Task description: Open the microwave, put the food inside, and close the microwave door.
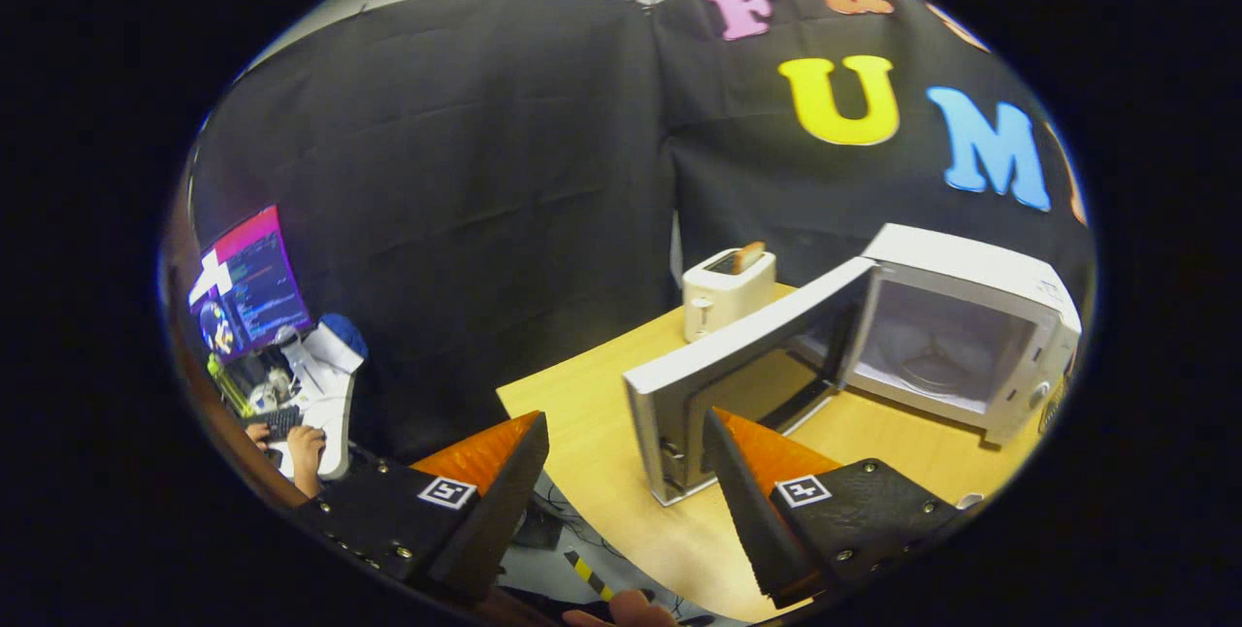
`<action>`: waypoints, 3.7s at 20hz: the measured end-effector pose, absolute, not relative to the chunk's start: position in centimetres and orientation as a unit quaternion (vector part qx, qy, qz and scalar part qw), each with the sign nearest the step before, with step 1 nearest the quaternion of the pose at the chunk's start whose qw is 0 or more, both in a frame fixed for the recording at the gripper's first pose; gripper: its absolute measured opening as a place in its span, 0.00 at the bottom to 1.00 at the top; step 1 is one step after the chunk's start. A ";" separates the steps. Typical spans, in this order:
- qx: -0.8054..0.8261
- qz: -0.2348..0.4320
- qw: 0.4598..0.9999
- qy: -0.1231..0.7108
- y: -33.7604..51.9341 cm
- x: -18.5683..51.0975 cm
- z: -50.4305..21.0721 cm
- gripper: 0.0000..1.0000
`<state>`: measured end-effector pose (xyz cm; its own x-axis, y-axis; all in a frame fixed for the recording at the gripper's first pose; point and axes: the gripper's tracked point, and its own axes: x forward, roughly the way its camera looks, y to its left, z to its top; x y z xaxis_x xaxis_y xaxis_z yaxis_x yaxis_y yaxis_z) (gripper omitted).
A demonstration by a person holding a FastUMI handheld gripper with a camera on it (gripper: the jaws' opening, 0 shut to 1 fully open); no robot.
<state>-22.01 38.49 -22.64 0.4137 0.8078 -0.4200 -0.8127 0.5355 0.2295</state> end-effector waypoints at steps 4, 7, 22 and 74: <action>-0.004 0.330 0.897 0.292 25.7 -14.6 -24.7 0.98; -0.017 0.211 0.919 0.331 15.0 -10.8 -28.1 0.97; 0.098 0.103 0.859 0.492 3.5 -8.7 -40.5 0.87; 0.590 -0.076 0.767 0.239 29.7 20.3 -44.9 0.38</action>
<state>20.34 29.71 -44.91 0.8745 0.1654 -0.4560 0.3983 0.2918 0.8696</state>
